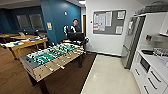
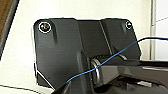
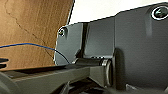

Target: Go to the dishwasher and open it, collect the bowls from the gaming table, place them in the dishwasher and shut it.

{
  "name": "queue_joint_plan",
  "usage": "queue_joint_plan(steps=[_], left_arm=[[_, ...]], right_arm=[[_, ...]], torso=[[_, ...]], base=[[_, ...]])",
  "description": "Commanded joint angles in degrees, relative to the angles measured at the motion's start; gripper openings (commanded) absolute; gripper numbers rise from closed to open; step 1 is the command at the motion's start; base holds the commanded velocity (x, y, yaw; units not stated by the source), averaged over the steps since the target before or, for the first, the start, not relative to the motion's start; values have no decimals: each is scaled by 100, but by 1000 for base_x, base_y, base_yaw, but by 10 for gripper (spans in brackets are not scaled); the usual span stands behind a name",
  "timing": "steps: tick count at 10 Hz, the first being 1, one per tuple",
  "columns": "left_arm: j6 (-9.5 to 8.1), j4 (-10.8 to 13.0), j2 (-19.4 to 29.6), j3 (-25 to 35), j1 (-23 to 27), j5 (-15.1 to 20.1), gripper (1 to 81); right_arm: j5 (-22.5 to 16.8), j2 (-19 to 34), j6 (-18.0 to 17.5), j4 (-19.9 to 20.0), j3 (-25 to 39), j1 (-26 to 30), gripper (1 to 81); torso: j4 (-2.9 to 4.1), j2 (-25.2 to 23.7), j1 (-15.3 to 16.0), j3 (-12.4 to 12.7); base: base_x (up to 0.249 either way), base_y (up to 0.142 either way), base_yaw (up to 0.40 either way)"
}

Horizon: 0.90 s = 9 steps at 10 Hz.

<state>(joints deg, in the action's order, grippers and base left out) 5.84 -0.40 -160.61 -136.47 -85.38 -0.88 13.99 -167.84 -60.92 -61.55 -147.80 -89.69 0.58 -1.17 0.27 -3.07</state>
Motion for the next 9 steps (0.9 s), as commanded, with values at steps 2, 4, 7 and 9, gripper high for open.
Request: queue_joint_plan(steps=[2,4,7,9], left_arm=[[5,-30,64,68,263,325,811],[5,-21,64,50,263,334,811],[5,-21,64,42,263,334,811],[5,-21,64,42,263,325,811]], right_arm=[[-90,29,1,-94,59,254,811],[-90,37,1,-94,42,236,811],[-90,55,1,-94,59,263,811],[-90,55,1,-94,68,271,811]], torso=[[0,0,0,0],[2,0,0,0],[0,0,0,0],[0,0,0,0]], base=[[0,0,336],[0,0,335],[0,0,335],[0,0,335]])
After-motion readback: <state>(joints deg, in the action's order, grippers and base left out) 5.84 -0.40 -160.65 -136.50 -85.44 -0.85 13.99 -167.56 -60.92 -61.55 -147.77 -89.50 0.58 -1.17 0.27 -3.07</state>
